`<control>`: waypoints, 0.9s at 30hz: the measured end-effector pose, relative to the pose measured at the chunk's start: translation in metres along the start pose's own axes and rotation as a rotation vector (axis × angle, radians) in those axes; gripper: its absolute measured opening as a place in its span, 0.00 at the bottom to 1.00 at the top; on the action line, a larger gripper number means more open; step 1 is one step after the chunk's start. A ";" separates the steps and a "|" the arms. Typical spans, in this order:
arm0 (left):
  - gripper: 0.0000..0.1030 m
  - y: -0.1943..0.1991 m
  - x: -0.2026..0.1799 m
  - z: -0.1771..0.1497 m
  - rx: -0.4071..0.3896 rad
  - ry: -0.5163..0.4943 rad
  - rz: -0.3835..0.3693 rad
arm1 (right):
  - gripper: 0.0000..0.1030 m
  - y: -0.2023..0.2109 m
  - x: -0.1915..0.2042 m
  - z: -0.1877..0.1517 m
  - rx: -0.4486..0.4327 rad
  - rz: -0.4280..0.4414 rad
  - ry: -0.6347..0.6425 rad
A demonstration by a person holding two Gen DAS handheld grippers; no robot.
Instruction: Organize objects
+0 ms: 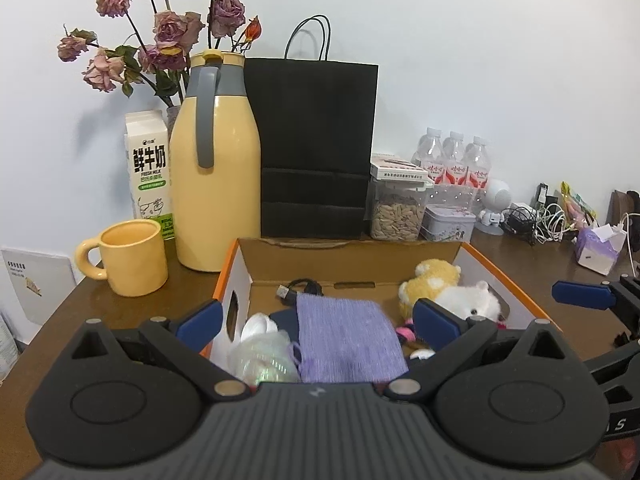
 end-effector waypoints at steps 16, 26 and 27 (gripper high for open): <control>1.00 0.066 0.002 -0.048 0.063 0.004 0.008 | 1.00 0.067 0.022 -0.035 0.033 0.003 0.017; 1.00 0.084 -0.009 -0.087 0.134 -0.017 -0.019 | 1.00 0.092 0.031 -0.069 0.071 0.006 -0.006; 1.00 0.085 -0.010 -0.091 0.140 -0.018 -0.022 | 1.00 0.094 0.031 -0.072 0.074 0.004 -0.008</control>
Point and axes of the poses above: each gripper's, at about its wrist camera, not at the fingertips, and y roughly against the way its jaws point, x to its left, z to its top, the point moved 3 cm from there along -y, roughly the way its jaws point, and after that the axes turned 2 degrees about -y, right-handed, at the moved point
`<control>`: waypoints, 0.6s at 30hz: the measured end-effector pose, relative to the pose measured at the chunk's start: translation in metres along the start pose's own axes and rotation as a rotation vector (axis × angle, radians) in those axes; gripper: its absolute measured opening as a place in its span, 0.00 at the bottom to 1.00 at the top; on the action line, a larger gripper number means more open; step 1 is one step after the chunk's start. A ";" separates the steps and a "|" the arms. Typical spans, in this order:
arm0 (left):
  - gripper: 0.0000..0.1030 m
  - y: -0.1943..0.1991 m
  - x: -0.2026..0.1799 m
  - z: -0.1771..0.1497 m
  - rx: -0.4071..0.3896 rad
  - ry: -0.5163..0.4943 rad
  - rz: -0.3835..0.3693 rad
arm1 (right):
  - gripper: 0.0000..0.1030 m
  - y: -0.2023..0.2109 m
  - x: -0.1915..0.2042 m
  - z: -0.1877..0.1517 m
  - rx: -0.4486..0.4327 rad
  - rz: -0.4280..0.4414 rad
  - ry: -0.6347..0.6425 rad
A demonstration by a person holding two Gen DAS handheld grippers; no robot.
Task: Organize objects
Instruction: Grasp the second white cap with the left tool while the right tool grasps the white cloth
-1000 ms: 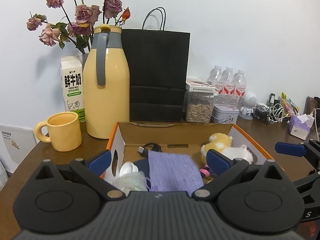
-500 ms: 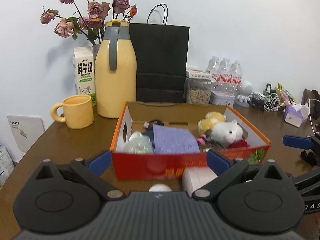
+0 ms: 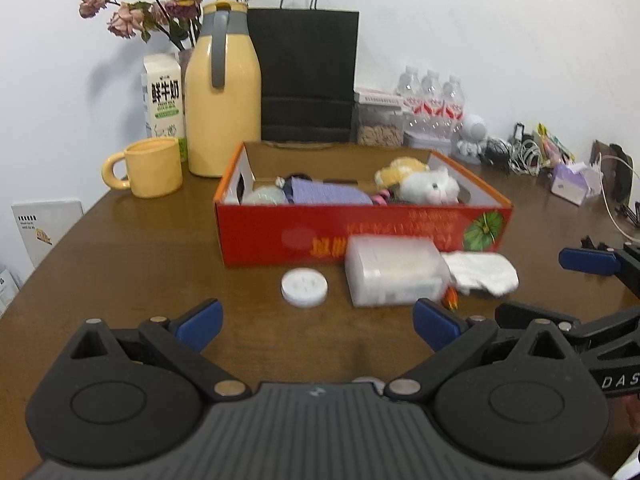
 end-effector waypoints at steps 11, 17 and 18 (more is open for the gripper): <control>1.00 -0.005 -0.016 -0.031 0.072 -0.036 0.006 | 1.00 0.008 -0.009 -0.027 0.042 -0.012 -0.032; 1.00 -0.013 -0.016 -0.035 0.092 -0.032 0.011 | 1.00 0.009 -0.013 -0.031 0.053 -0.021 -0.037; 1.00 -0.014 -0.017 -0.036 0.095 -0.037 0.004 | 1.00 0.009 -0.013 -0.032 0.055 -0.022 -0.039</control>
Point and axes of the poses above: each gripper's, at about its wrist camera, not at the fingertips, and y roughly against the way its jaws point, x to its left, z to its top, the point moved 3 cm from there along -y, roughly the way its jaws point, and after that the axes turned 2 degrees about -y, right-handed, at the moved point
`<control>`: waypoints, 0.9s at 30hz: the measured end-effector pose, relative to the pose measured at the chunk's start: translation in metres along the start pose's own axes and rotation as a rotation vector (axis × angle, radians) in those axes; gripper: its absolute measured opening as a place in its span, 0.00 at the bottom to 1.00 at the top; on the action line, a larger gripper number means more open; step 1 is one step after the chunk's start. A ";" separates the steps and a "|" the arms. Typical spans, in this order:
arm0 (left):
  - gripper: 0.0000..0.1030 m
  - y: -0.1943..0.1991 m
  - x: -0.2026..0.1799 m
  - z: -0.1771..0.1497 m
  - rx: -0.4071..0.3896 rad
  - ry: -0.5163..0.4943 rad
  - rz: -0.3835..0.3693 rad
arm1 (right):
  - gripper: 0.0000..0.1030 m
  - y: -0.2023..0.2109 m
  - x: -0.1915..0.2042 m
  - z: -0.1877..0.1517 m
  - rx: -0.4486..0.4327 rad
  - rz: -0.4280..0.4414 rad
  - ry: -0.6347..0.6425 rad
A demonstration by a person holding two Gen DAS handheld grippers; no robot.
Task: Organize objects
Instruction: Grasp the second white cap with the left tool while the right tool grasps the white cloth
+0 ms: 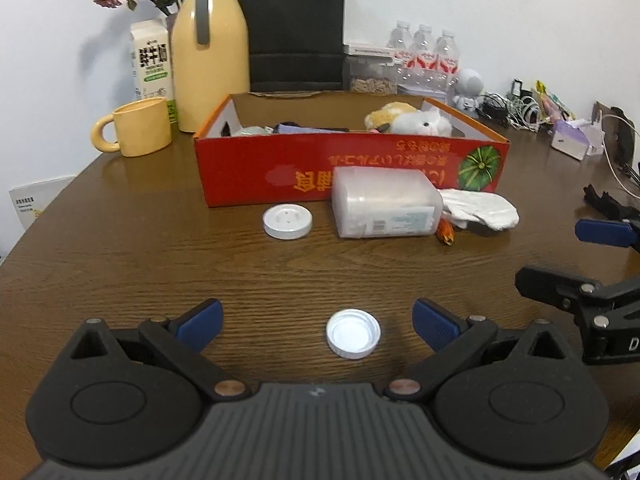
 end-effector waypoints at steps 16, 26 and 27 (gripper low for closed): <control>0.29 -0.002 -0.001 -0.001 -0.028 -0.001 -0.037 | 1.00 -0.013 -0.004 0.003 0.019 -0.017 0.010; 0.29 -0.005 0.016 0.034 -0.102 0.032 -0.009 | 1.00 -0.051 -0.030 0.033 0.047 -0.070 -0.026; 0.29 -0.006 0.017 0.038 -0.107 0.032 -0.009 | 1.00 -0.058 -0.031 0.037 0.060 -0.073 -0.029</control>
Point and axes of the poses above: each gripper's, at about its wrist camera, not at the fingertips, and y roughly against the way its jaws point, x to its left, z to its top, the point moved 3 cm from there along -y, roughly the way its jaws point, and after that the axes turned 2 degrees about -y, right-handed, at the moved point
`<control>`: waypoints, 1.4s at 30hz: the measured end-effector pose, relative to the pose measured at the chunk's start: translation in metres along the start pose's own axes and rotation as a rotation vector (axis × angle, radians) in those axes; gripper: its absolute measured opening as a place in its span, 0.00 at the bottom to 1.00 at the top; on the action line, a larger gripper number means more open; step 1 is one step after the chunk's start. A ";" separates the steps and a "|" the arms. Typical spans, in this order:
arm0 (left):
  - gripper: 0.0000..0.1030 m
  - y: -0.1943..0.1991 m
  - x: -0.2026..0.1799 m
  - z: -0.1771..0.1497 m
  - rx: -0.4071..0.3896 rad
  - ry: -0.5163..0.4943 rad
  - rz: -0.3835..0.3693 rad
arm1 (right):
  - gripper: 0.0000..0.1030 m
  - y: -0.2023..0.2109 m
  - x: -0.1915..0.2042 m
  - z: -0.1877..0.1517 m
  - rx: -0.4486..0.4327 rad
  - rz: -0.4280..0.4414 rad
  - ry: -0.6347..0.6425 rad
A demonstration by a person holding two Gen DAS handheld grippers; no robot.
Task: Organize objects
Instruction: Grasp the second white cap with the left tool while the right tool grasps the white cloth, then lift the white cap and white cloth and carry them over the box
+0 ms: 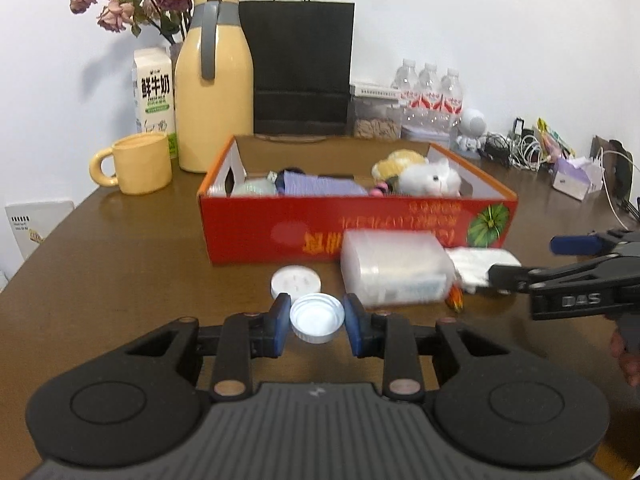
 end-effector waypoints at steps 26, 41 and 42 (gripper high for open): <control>0.29 -0.045 0.027 0.017 -0.021 0.104 -0.059 | 0.94 -0.063 -0.011 0.004 0.072 -0.007 -0.117; 0.29 -0.040 0.030 0.015 -0.040 0.109 -0.052 | 1.00 -0.037 -0.011 0.001 0.003 -0.056 -0.117; 0.29 -0.040 0.031 0.015 -0.041 0.110 -0.054 | 1.00 -0.038 -0.013 0.000 0.026 -0.054 -0.130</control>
Point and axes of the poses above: each gripper's, at about its wrist camera, not at the fingertips, and y roughly against the way its jaws point, x to its left, z to its top, the point moved 3 cm from there along -y, roughly the way its jaws point, and after that the axes turned 2 degrees about -y, right-handed, at the moved point
